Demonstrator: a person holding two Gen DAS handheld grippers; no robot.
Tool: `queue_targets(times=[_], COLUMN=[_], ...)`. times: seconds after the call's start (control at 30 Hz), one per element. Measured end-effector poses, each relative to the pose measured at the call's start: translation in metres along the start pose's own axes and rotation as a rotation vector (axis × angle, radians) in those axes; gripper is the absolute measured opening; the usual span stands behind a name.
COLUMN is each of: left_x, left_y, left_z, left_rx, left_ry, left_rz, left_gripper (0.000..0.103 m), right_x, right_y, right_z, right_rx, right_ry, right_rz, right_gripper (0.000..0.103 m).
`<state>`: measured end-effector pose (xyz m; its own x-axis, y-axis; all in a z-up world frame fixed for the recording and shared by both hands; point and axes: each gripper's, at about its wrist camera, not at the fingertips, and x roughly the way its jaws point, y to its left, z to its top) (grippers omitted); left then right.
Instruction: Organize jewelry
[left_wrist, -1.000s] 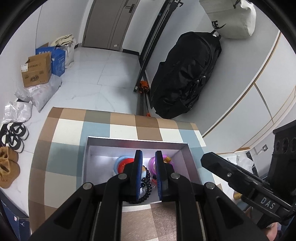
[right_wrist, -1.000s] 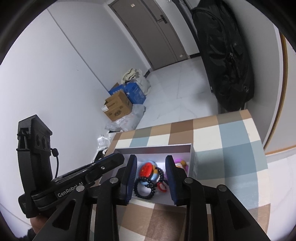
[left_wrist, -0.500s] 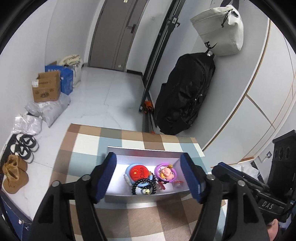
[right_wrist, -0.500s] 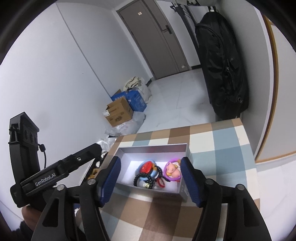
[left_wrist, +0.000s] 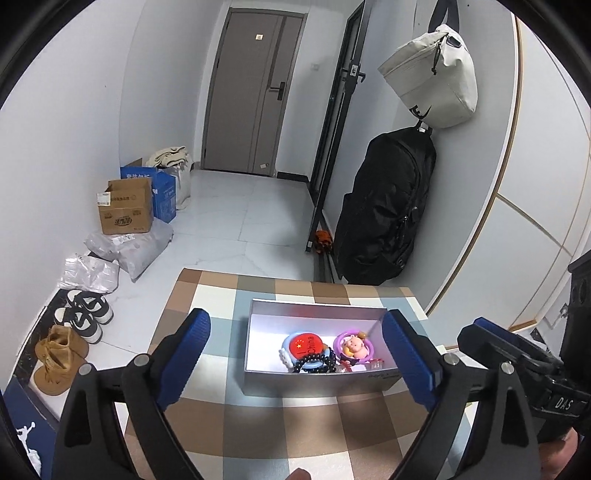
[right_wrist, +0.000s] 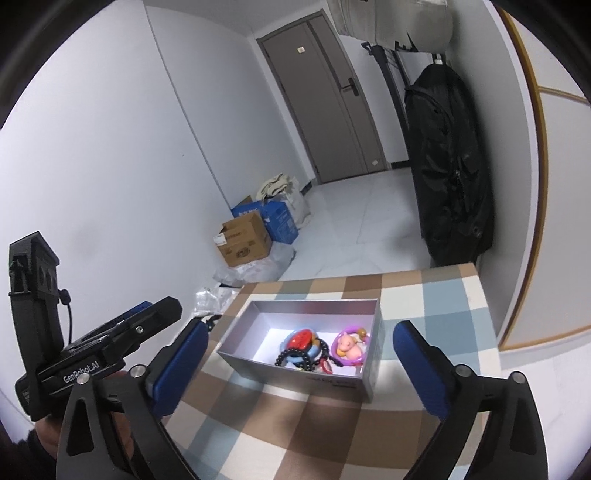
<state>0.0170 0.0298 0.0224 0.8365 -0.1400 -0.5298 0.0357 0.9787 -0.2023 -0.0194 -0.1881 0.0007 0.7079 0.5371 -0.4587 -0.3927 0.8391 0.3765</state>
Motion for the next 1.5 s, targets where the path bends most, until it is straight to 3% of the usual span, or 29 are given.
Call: queue_targets(times=[0.4, 1.5], left_x=[-0.0045, -0.0017], left_y=[0.002, 0.001], left_z=[-0.0056, -0.0077], left_rx=[-0.01, -0.011], left_ry=[-0.001, 0.027], left_rz=[0.039, 0.032], left_gripper=[0.092, 0.092], right_x=[-0.0043, -0.0048], right_y=[0.0007, -0.0004], right_z=[-0.0044, -0.0035], right_rx=[-0.026, -0.026], right_ry=[-0.004, 0.001], right_rz=[-0.025, -0.028], right_gripper=[0.103, 0.103])
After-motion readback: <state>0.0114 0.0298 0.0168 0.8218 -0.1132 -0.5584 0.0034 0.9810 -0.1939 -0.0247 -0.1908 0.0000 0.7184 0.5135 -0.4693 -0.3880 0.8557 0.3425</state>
